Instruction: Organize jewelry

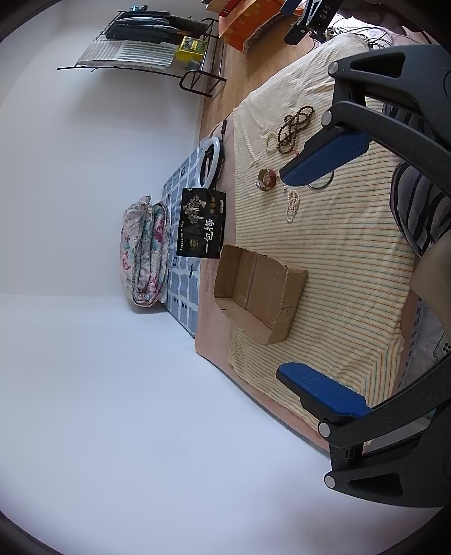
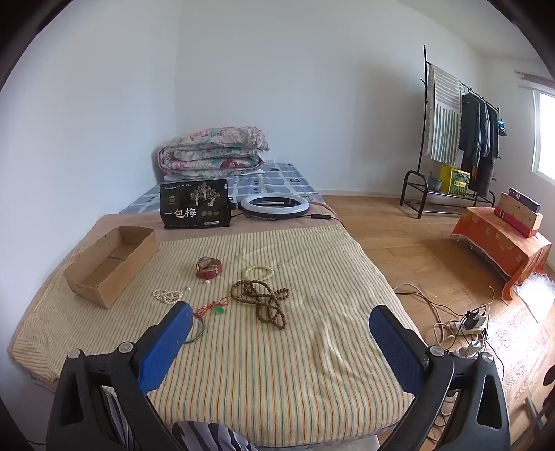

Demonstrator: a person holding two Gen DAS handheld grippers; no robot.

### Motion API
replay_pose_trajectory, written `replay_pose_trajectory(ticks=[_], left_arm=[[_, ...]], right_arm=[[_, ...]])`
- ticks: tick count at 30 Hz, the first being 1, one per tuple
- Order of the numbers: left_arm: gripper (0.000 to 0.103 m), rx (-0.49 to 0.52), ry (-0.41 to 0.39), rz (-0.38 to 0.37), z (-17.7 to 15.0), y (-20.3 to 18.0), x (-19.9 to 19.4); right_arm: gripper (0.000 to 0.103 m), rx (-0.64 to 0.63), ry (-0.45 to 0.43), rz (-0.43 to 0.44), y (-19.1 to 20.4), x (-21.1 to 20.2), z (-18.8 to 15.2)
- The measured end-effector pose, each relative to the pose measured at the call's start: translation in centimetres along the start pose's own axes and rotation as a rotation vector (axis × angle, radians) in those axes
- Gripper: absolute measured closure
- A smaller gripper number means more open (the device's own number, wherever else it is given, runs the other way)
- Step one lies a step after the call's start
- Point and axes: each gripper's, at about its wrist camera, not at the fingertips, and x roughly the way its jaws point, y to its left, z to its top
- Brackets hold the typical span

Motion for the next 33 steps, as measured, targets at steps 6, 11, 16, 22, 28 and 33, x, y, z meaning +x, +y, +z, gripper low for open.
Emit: replay_pose_trajectory(ticks=[6, 11, 16, 22, 28, 33], left_arm=[[0.0, 0.001, -0.01, 0.0, 0.5, 0.0, 0.0], [0.0, 0.006, -0.013, 0.001, 0.1, -0.3, -0.3], [0.0, 0.005, -0.018, 0.0, 0.3, -0.4, -0.4], [0.0, 0.008, -0.023, -0.003, 0.3, -0.6, -0.4], [0.0, 0.007, -0.024, -0.004, 0.2, -0.7, -0.4], [0.0, 0.008, -0.024, -0.003, 0.1, -0.7, -0.4]], right_arm=[[0.0, -0.003, -0.002, -0.001, 0.0, -0.1, 0.1], [0.0, -0.007, 0.0, -0.003, 0.2, 0.0, 0.1], [0.0, -0.013, -0.005, -0.005, 0.6, 0.0, 0.0], [0.0, -0.013, -0.003, -0.002, 0.6, -0.1, 0.1], [0.0, -0.01, 0.002, -0.001, 0.6, 0.0, 0.0], [0.0, -0.01, 0.002, -0.001, 0.6, 0.1, 0.0]])
